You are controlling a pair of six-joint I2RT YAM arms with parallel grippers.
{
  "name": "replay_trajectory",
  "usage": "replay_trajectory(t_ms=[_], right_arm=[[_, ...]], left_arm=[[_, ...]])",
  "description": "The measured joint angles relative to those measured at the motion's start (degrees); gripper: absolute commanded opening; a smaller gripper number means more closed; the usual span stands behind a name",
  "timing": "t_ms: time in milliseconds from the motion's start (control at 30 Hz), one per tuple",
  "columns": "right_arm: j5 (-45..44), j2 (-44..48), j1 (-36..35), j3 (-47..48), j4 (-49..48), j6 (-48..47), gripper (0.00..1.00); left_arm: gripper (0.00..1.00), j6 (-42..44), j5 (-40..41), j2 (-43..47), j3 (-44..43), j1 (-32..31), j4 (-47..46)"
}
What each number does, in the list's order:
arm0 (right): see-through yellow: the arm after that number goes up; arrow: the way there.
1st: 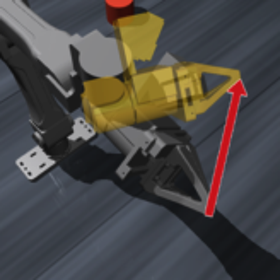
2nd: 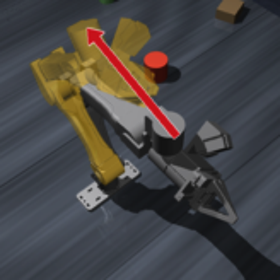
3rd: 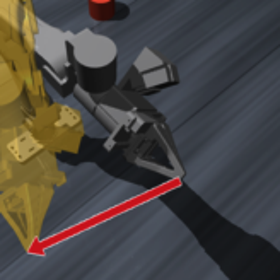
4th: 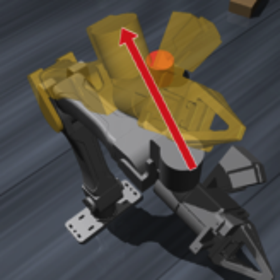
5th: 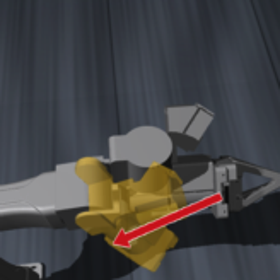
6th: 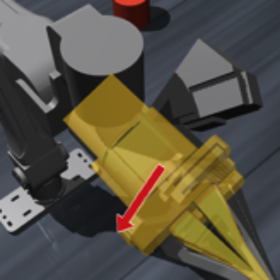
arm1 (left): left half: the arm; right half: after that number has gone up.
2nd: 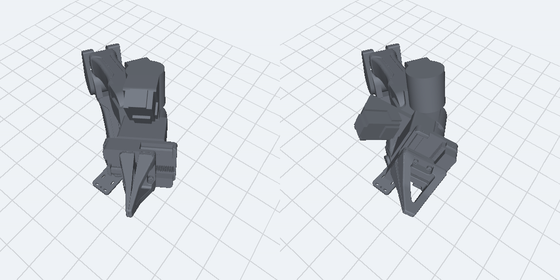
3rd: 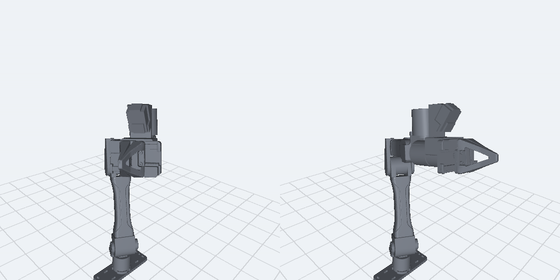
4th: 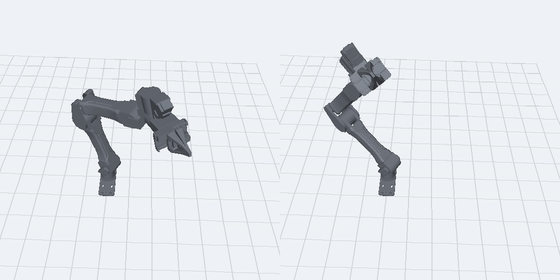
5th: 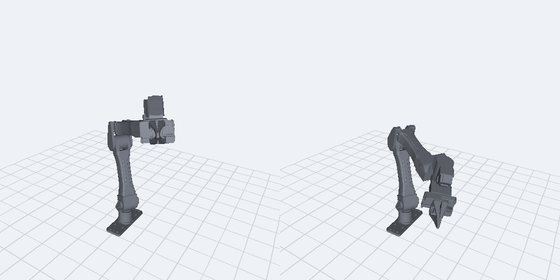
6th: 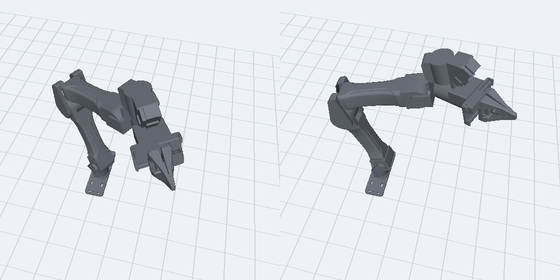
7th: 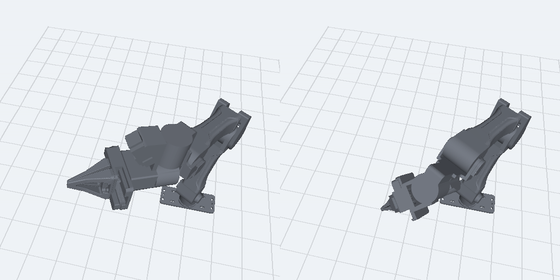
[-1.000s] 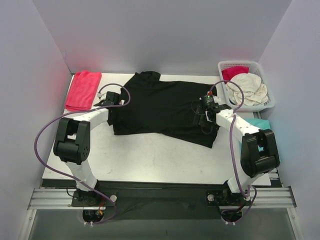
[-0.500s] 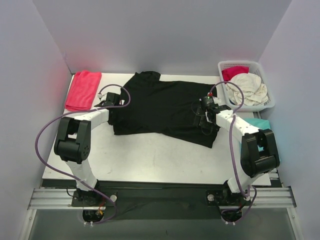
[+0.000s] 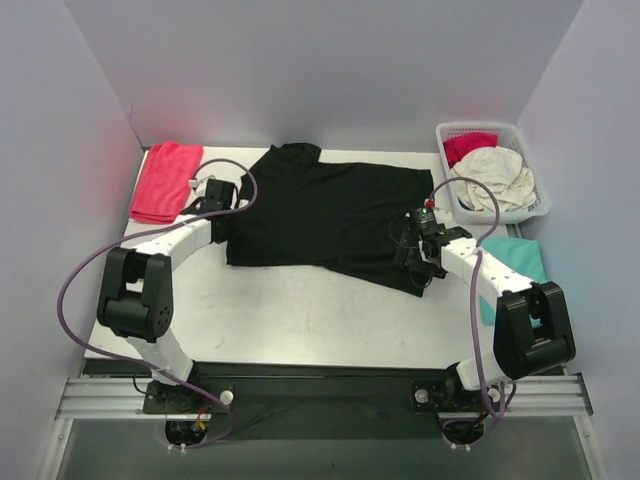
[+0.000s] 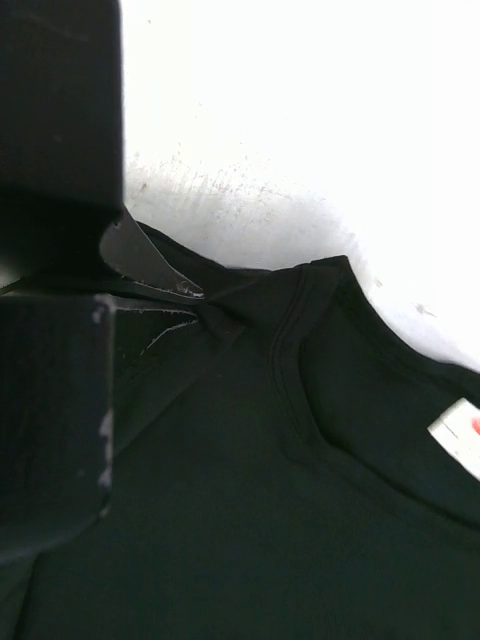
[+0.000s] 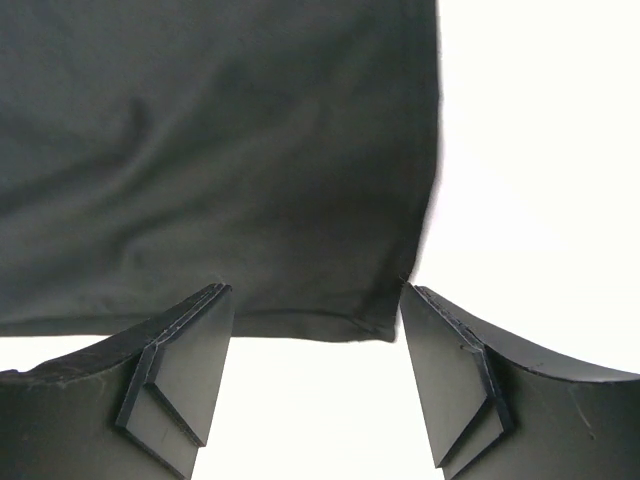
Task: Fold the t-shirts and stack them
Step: Flatten out the tshirt
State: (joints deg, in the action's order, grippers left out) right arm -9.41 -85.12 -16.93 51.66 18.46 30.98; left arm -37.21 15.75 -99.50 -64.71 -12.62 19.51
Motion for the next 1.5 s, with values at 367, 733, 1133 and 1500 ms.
replay_trajectory(t_ms=[367,733,1133,1500], right_arm=[[-1.6,8.2,0.0,-6.7,0.7,1.6,0.68],[-1.8,8.2,0.0,-6.8,0.9,1.8,0.68],[-1.8,7.9,0.0,-6.8,1.0,1.8,0.68],[-1.8,7.5,0.0,-6.8,1.1,1.8,0.68]], left_arm=[[0.07,0.0,0.1,6.9,0.0,-0.1,0.0],[0.31,0.0,1.4,5.2,0.6,-0.2,-0.1],[0.33,0.0,2.5,0.4,0.6,-0.2,-0.5],[0.32,0.2,2.9,-4.7,0.5,0.0,-1.9]])
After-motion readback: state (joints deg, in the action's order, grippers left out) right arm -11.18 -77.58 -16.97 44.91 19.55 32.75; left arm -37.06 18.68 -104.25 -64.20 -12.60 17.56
